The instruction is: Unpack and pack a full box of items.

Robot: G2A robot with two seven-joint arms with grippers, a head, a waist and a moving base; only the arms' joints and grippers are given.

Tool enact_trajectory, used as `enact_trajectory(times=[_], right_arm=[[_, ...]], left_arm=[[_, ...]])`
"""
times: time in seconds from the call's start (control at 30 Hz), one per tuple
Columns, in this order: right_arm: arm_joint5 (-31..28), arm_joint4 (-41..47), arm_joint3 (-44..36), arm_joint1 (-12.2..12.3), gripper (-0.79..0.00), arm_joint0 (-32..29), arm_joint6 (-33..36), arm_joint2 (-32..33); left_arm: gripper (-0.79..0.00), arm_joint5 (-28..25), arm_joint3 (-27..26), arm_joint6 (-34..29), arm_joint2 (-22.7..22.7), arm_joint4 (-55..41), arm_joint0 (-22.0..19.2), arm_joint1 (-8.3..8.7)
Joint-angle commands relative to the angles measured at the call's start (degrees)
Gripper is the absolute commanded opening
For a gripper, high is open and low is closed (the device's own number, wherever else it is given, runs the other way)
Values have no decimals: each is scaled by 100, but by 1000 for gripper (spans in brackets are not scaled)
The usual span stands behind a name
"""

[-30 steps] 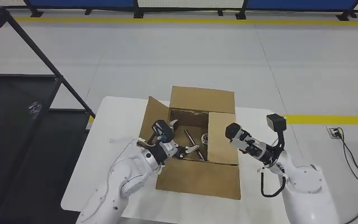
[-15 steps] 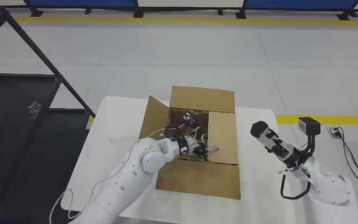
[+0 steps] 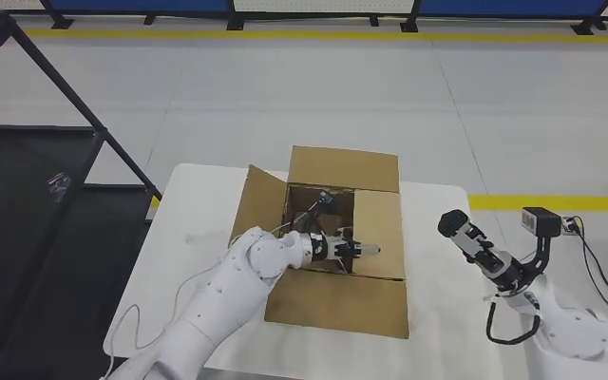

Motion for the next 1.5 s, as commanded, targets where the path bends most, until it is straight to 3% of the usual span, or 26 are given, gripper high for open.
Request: enact_trajectory(times=[0.0, 0.37, 0.8, 1.13, 1.47], right_arm=[[7, -14, -5, 19, 0, -6, -23, -23], [48, -30, -87, 108, 0, -60, -161, -190], [-18, 68, -79, 215, 0, -67, -259, -295], [-243, 287, -113, 294, 0, -267, -559, -118], [-495, 487, -84, 372, 0, -692, -902, 272]], left_arm=[[0, -151, 180, -92, 23, -294, -49, -71], [0, -559, 749, -227, 97, -681, -312, -312], [0, -880, 632, -189, -79, -836, -382, -372], [0, -806, 476, 316, 87, -539, -532, -581], [0, -917, 689, 1038, 380, -286, -664, -931]])
